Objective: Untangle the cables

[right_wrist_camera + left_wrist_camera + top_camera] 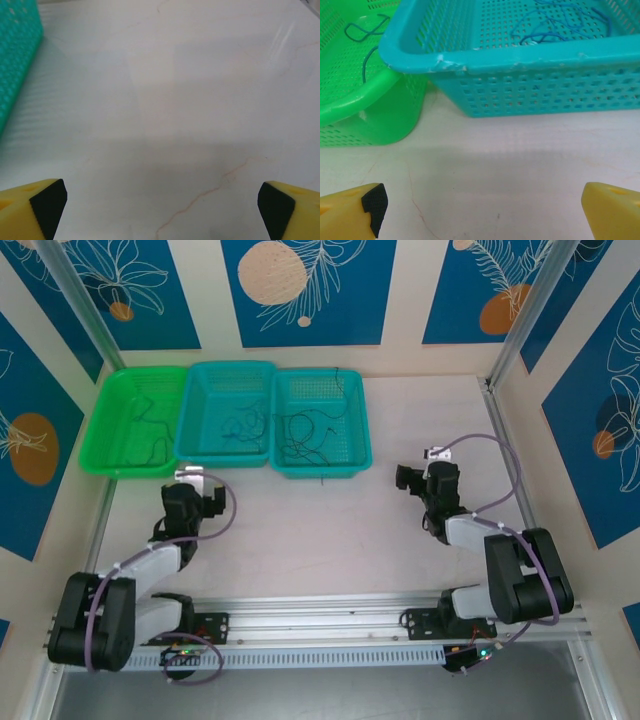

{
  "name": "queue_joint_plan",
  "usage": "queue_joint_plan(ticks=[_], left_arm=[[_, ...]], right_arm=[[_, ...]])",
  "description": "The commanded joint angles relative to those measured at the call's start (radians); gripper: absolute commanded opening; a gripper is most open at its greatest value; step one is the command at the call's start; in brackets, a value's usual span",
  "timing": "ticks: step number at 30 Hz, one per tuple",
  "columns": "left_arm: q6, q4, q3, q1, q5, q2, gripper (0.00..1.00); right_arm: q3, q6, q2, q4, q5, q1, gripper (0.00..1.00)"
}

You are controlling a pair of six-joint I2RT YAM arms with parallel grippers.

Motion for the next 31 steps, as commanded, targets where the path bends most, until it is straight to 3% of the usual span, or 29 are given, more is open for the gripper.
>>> queue_joint_plan(ticks=[1, 4, 6, 7, 8, 10, 11, 31], left_arm=[[0.014, 0.212, 0.012, 0.046, 0.099, 0.078, 1.00], [-0.011, 0.224, 0.076, 0.074, 0.158, 0.174, 1.00], [-0.015, 0.283, 0.093, 0.079, 0.197, 0.261, 1.00], [-0.012, 0.329, 0.092, 0.078, 0.206, 0.310, 1.00], [-0.007, 0.443, 0.082, 0.078, 0.221, 0.385, 1.00], [0.014, 0.310, 0.104, 0.077, 0.261, 0.339, 1.00], [0.012, 0.363, 0.101, 0.077, 0.263, 0.364, 1.00], [0.030, 0.320, 0.119, 0.075, 0.296, 0.360, 1.00]], right_arm=[[0.006, -0.018, -0.006, 0.089, -0.125, -0.071, 0.99], [0.005, -0.022, 0.044, 0.150, -0.155, -0.110, 0.99], [-0.061, -0.005, 0.199, 0.449, -0.201, -0.139, 0.99], [-0.044, -0.036, 0.211, 0.438, -0.187, -0.110, 0.99], [0.019, -0.054, 0.164, 0.219, -0.202, -0.101, 0.99], [-0.017, -0.037, 0.198, 0.356, -0.241, -0.125, 0.99], [0.002, -0.031, 0.169, 0.267, -0.197, -0.118, 0.99], [0.000, -0.051, 0.176, 0.292, -0.201, -0.105, 0.99]])
